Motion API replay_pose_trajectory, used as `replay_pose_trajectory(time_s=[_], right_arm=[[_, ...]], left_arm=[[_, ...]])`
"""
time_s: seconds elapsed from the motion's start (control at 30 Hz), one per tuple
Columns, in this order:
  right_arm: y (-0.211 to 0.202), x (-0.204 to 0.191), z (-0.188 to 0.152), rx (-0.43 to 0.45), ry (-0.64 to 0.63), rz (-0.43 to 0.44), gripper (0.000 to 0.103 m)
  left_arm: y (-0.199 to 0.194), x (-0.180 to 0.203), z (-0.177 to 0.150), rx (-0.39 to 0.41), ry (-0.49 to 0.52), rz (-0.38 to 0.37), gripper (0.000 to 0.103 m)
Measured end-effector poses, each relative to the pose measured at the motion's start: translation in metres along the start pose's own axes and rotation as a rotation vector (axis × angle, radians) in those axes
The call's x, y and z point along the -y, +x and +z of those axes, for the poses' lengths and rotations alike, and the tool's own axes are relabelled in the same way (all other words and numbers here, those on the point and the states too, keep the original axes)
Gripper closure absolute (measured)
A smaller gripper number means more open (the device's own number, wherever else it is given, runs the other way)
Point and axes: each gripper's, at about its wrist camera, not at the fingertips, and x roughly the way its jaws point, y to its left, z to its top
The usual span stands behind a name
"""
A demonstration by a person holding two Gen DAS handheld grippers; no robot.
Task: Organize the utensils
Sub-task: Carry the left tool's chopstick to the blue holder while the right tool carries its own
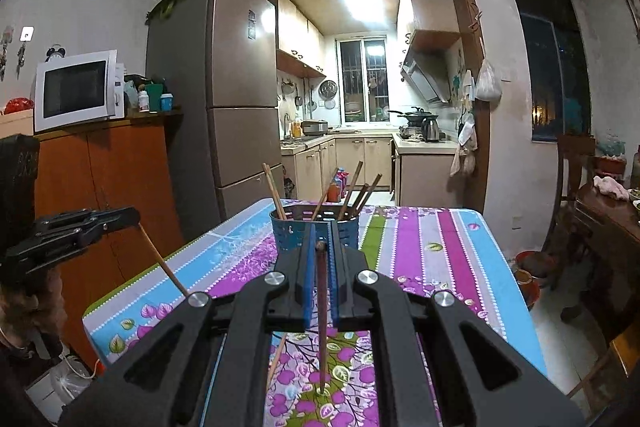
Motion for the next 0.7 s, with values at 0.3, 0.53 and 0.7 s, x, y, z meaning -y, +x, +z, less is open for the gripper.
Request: replay_pose_trajectory(time_s=[0.3, 0.53, 0.7], right_arm=[[0.002, -0.003, 0.008, 0.013, -0.013, 0.019, 0.098], [0.005, -0.005, 0.013, 0.013, -0.018, 0.025, 0.098], [0.007, -0.006, 0.015, 0.007, -0.020, 0.029, 0.098]], left_arm=[[0.011, 0.011, 0.018, 0.009, 0.025, -0.001, 0.096], [0.025, 0.014, 0.019, -0.015, 0.038, 0.050, 0.096], [0.035, 0.015, 0.019, -0.037, 0.036, 0.090, 0.096]])
